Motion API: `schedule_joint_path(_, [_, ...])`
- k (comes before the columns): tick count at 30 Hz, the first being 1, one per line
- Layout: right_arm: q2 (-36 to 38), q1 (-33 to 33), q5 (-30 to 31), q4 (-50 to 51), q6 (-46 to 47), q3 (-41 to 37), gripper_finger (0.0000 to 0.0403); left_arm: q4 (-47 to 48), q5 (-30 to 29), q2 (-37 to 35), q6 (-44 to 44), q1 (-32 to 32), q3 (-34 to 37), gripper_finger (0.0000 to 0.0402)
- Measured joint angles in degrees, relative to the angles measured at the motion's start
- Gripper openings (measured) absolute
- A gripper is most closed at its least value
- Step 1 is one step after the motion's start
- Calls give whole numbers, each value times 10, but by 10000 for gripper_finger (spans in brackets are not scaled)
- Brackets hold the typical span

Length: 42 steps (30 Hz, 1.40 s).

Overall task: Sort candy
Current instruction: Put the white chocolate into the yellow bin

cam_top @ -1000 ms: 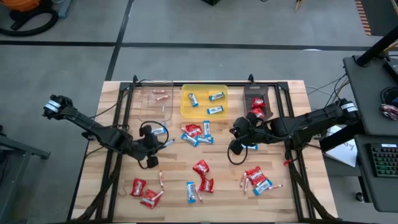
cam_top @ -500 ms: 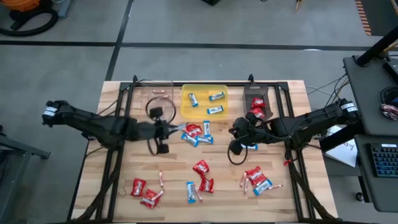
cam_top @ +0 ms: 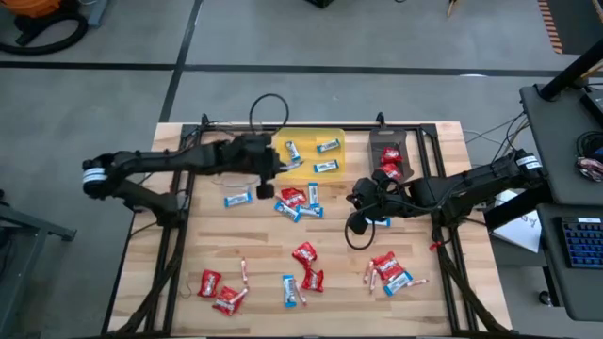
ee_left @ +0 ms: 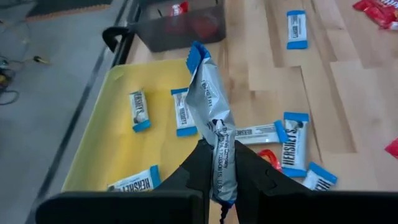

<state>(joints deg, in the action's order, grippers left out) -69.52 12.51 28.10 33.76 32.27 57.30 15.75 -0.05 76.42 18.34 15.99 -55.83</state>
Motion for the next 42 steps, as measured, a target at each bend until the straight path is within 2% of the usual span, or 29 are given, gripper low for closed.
schedule_joint_path(4, [0,0,0,0,0,0,9,-1,13,54,6,36,-29,21])
schedule_joint_path(9, [0,0,0,1,0,-2,9,-2,70,113,7,54,-55,21])
schedule_joint_path(24, [0,0,0,2,4,-16,9,9,66,276,20,116,-178,21])
schedule_joint_path(35, [0,0,0,1,11,-29,9,-3,66,331,23,161,-203,22])
schedule_joint_path(42, [0,0,0,-1,11,-29,9,-5,65,346,24,166,-201,51])
